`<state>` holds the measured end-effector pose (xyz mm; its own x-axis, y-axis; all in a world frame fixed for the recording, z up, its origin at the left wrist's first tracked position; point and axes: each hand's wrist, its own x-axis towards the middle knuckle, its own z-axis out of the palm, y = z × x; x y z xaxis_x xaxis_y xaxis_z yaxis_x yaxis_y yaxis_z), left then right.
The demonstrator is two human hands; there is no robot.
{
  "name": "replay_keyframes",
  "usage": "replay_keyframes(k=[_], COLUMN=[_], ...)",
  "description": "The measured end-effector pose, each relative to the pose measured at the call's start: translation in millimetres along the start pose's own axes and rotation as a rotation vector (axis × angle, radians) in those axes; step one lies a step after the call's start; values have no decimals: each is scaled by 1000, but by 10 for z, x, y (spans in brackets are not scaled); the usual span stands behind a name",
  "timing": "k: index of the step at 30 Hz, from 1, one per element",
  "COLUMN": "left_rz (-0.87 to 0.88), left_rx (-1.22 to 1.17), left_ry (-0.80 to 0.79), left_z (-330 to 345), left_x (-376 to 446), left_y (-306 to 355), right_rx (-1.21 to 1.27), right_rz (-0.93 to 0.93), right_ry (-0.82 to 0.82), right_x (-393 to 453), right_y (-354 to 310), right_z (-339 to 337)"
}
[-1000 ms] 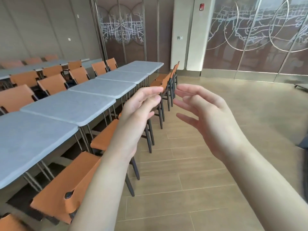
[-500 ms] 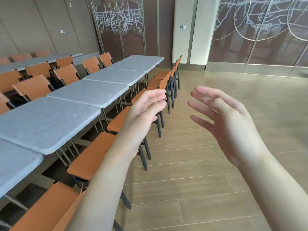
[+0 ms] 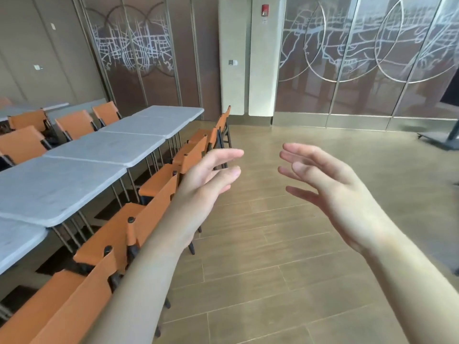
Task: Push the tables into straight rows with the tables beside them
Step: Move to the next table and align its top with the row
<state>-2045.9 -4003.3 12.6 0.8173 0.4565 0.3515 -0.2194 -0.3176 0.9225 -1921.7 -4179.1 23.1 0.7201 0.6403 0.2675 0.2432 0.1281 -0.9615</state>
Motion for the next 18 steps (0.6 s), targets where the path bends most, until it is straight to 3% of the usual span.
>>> replay_keyframes(k=[8, 14, 18], left_rz=[139, 117, 105], left_rx=[27, -3, -41], left_ry=[32, 5, 70], left_z=[298, 510, 661], left_x=[1417, 2712, 3738], left_y=[-709, -1505, -1861], right_rx=[-18, -9, -24], right_rz=[-144, -143, -122], right_ry=[-39, -7, 33], right_x=[1343, 2745, 3689], right_y=[646, 1333, 1686], right_z=[-804, -1058, -1280])
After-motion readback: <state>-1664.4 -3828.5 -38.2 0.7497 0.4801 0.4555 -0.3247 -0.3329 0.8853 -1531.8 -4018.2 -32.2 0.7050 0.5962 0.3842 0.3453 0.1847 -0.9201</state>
